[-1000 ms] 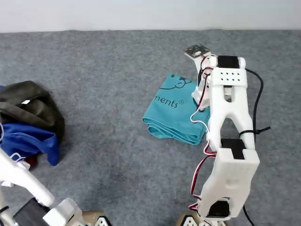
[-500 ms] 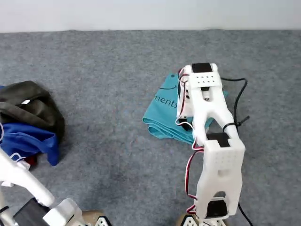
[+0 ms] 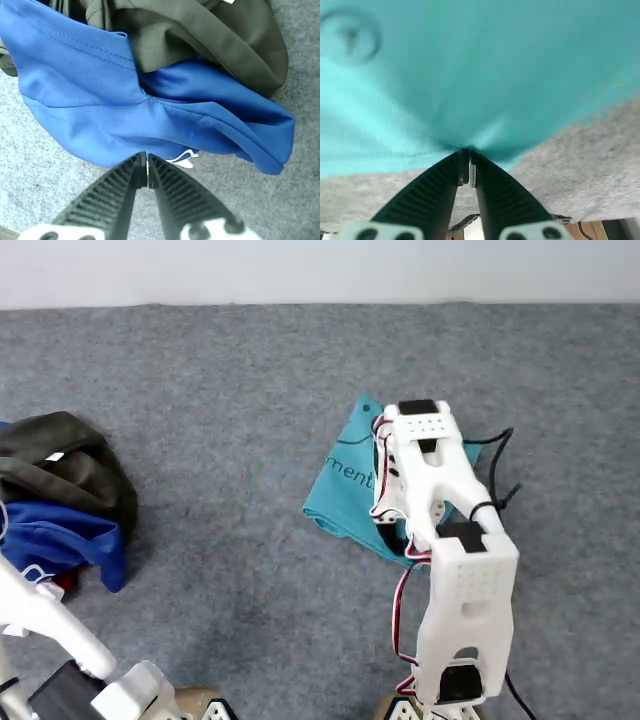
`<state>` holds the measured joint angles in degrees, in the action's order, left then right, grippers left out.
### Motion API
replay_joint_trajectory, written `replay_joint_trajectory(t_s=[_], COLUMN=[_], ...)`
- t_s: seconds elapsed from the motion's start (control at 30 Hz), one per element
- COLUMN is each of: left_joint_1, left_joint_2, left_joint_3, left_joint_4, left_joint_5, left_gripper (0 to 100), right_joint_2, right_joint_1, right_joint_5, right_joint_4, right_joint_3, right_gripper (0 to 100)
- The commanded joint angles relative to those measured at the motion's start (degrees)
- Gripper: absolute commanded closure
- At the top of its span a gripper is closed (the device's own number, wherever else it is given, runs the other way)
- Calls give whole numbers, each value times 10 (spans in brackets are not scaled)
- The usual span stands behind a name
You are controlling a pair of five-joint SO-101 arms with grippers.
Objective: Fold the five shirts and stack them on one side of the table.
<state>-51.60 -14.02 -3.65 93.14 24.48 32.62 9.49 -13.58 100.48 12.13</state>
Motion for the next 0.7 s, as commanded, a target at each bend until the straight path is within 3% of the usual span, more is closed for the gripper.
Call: replay_joint_trajectory(t_s=[0.0, 0.3, 0.57, 0.67], left_joint_1=[2, 2, 2, 2], left_joint_2=[-7, -7, -7, -7], left_joint_3=[3, 3, 3, 3], left_joint_4=[-11, -10, -11, -11], left_joint_5=[-1, -1, -1, -1], left_gripper=[986, 986, 986, 986], right_joint_2=[-104, -144, -80, -62], right_joint_1=[6, -17, -21, -21], right_joint_5=[-7, -8, -127, -152], right_joint_4=[17, -94, -174, -216], right_joint_3=[7, 17, 18, 18], right_gripper=[990, 957, 556, 525])
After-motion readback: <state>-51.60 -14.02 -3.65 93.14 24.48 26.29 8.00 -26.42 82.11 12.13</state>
